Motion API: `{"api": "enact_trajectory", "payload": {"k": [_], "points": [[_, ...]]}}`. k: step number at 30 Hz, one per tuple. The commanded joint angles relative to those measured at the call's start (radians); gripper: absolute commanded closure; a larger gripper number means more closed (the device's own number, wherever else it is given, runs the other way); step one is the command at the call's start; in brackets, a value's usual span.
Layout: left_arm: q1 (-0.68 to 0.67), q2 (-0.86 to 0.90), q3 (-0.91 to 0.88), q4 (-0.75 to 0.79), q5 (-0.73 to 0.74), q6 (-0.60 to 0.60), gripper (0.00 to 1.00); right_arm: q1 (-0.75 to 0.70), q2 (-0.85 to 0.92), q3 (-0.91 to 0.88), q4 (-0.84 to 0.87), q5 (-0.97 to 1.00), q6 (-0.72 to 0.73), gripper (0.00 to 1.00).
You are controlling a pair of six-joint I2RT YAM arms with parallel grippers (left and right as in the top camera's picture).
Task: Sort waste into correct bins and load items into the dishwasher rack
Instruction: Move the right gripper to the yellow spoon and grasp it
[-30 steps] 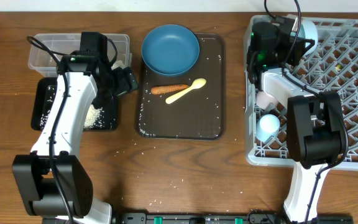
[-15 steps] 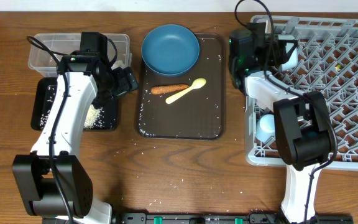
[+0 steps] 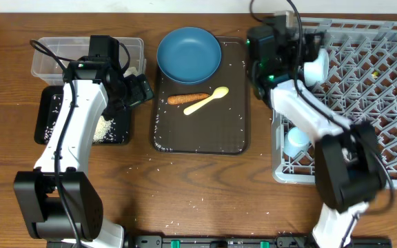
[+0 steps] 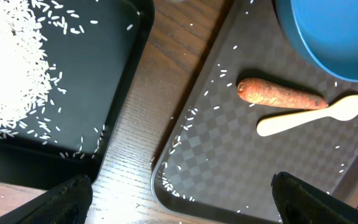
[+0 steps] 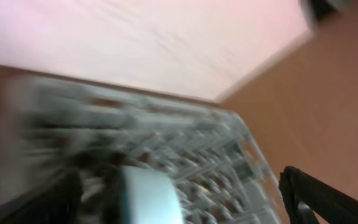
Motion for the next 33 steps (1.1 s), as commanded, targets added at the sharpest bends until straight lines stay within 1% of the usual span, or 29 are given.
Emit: {"api": "enact_trajectory", "payload": {"k": [1, 5, 6, 8, 10, 11, 12, 15, 23, 28, 33], "points": [[0.004, -0.009, -0.005, -0.003, -0.013, -0.002, 0.05, 0.074, -0.105, -0.002, -0.127, -0.438, 0.186, 0.01], [0.004, -0.009, -0.005, -0.003, -0.013, -0.002, 0.05, 0.1, -0.135, -0.002, -0.258, -0.858, 0.418, 0.01], [0.004, -0.009, -0.005, -0.003, -0.013, -0.002, 0.05, 0.1, -0.133, -0.002, -0.286, -0.938, 0.483, 0.01], [0.004, -0.009, -0.005, -0.003, -0.013, -0.002, 0.05, 0.1, -0.121, -0.003, -0.335, -1.032, 0.597, 0.01], [0.004, -0.009, -0.005, -0.003, -0.013, -0.002, 0.05, 0.1, -0.101, -0.004, -0.375, -1.039, 0.712, 0.02], [0.004, -0.009, -0.005, -0.003, -0.013, -0.002, 0.05, 0.1, -0.087, -0.006, -0.391, -1.026, 0.777, 0.09], [0.004, -0.009, -0.005, -0.003, -0.013, -0.002, 0.05, 0.1, -0.076, -0.009, -0.404, -1.01, 0.836, 0.12], [0.004, -0.009, -0.005, -0.003, -0.013, -0.002, 0.05, 0.1, -0.032, -0.012, -0.437, -0.943, 0.988, 0.14], [0.004, -0.009, -0.005, -0.003, -0.013, -0.002, 0.05, 0.099, 0.08, -0.012, -0.436, -0.944, 1.116, 0.29], [0.004, -0.009, -0.005, -0.003, -0.013, -0.002, 0.05, 0.099, 0.136, -0.012, -0.423, -0.944, 1.162, 0.34], [0.004, -0.009, -0.005, -0.003, -0.013, -0.002, 0.05, 0.099, 0.19, -0.012, -0.382, -0.945, 1.185, 0.36]]}}
